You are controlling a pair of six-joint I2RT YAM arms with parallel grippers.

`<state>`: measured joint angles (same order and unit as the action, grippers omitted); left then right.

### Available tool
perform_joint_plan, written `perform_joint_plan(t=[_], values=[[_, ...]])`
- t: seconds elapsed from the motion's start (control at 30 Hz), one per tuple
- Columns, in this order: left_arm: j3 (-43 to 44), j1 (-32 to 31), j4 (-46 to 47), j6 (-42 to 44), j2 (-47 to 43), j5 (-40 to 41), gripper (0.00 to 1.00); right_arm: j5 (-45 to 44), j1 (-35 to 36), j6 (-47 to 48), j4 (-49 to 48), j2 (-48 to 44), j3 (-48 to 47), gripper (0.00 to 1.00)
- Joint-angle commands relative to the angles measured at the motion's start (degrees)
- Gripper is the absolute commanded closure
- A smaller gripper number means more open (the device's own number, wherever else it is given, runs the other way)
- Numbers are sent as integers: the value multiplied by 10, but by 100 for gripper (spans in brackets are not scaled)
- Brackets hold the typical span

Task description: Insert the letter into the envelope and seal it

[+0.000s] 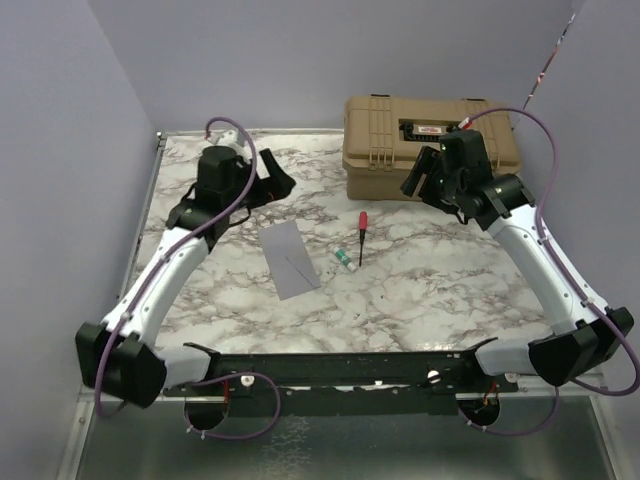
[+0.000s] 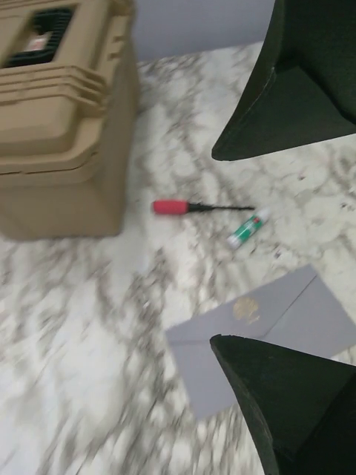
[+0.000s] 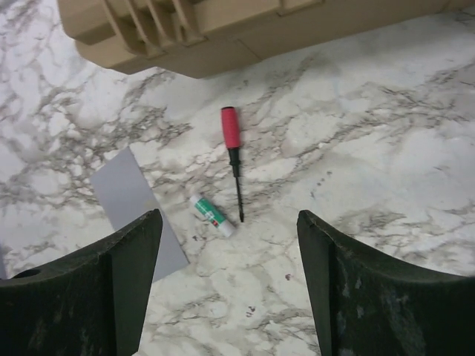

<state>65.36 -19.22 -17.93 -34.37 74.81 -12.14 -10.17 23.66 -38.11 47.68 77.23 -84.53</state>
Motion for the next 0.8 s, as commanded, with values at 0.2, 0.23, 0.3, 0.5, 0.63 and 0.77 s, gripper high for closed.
perform_joint_plan(t=[0.2,0.23,0.3,0.5,0.63,0.77], values=[[110,0,-212,147,-168,416,1,-136,1,22,99,-84,-45,23],[106,0,-213,145,-186,425,1,-146,0,24,105,-91,-57,23],[100,-1,-213,142,-220,449,1,-167,1,25,113,-109,-72,23],[78,-1,-212,130,-324,575,1,-166,1,33,83,-177,-73,22],[76,-1,-212,132,-351,589,1,-145,1,42,50,-208,-56,23],[70,0,-216,127,-354,575,1,-127,0,47,44,-211,-56,23]])
